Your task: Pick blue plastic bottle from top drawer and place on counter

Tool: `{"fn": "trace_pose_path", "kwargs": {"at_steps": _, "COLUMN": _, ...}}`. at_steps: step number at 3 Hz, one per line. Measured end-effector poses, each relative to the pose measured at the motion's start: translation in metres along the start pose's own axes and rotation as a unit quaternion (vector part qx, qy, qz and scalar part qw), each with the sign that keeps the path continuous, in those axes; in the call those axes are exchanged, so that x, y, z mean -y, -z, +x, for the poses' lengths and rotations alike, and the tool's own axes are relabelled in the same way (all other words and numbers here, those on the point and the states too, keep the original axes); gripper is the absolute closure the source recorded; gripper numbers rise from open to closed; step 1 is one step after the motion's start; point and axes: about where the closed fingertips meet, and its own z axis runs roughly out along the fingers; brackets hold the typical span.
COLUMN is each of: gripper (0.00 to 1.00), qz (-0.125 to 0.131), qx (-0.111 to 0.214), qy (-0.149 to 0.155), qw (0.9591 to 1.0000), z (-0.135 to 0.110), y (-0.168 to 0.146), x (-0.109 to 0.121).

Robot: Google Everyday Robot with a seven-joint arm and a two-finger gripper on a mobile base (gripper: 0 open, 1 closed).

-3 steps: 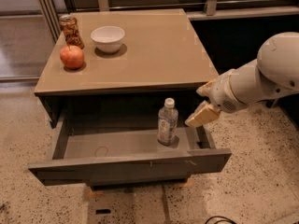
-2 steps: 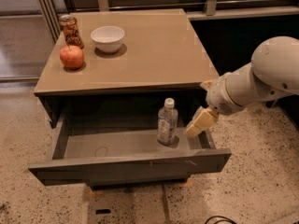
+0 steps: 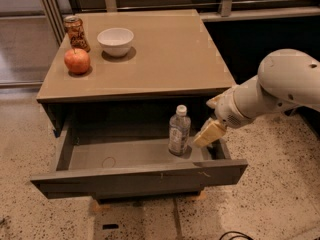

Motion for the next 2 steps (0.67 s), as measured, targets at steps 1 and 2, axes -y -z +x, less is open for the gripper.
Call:
{"fn": "trace_pose_path", "kwargs": {"at_steps": 1, "gripper": 0.35, "qz": -0.005, "qx": 0.002, "qy": -0.003, "qw": 1.0000, "z": -0.0008, "y": -0.0172, "x": 0.0010}}
{"fn": "trace_pose_path", "kwargs": {"at_steps": 2, "gripper": 0.31, "qz": -0.001, "qx": 0.008, "qy": -0.003, "qw": 1.0000, "z": -0.0028, "y": -0.0269, "x": 0.0052}}
